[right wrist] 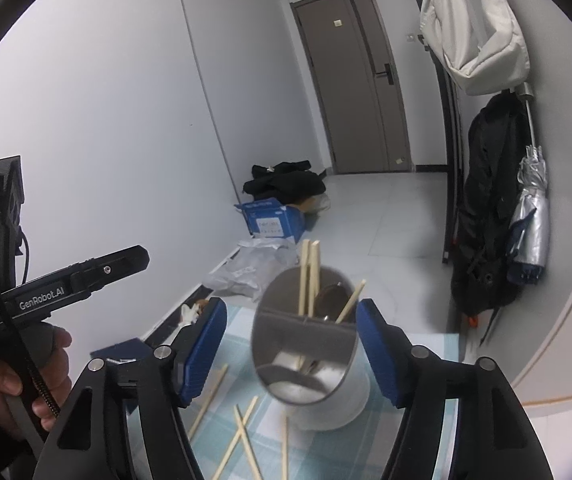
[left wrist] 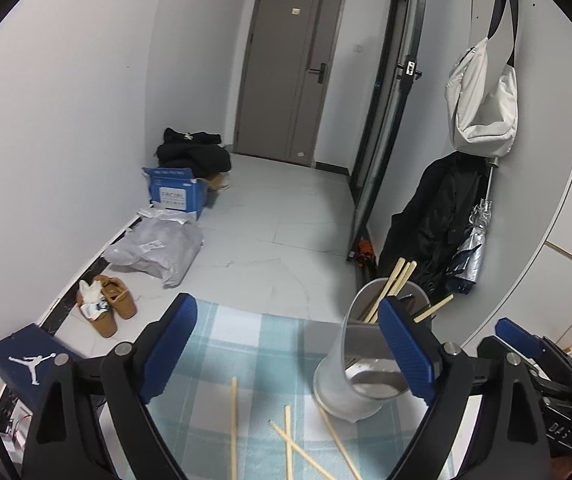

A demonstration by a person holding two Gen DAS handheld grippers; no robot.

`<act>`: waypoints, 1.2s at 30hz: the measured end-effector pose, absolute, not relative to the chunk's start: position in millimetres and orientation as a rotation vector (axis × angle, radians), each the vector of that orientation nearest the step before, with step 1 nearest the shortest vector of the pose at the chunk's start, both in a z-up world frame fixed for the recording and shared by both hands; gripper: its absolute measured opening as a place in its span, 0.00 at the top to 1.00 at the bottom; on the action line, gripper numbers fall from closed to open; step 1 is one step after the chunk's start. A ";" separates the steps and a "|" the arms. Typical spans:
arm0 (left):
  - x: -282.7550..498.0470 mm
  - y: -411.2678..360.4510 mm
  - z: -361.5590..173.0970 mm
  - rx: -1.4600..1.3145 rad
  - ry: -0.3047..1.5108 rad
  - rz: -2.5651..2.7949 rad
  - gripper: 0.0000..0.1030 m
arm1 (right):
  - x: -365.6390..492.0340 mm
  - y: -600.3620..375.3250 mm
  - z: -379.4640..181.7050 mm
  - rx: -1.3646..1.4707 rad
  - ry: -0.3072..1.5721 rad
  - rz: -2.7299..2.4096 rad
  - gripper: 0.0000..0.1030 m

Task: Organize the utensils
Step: 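Move both open grippers back over the remaining chopsticks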

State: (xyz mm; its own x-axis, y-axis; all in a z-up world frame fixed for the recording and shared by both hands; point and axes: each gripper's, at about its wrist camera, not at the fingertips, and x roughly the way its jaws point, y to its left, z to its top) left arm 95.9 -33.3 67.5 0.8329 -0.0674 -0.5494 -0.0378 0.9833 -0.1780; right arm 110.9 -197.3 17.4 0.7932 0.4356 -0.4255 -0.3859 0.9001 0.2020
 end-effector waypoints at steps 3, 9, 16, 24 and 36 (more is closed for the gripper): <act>86.1 -29.5 66.1 -0.191 0.574 0.000 0.07 | 95.9 -195.6 14.8 0.104 0.475 0.441 0.29; 65.0 -24.0 60.5 -0.202 0.537 0.034 0.02 | 77.7 -190.9 5.1 0.103 0.482 0.443 0.24; 50.6 -18.2 42.1 -0.185 0.543 0.067 0.01 | 56.7 -182.8 -14.6 0.091 0.502 0.449 0.23; 45.5 -4.1 7.6 -0.205 0.627 0.103 0.01 | 46.9 -169.8 -45.0 0.067 0.576 0.449 0.21; 46.1 18.3 -36.9 -0.282 0.772 0.122 0.01 | 65.1 -148.7 -101.2 0.018 0.747 0.416 0.21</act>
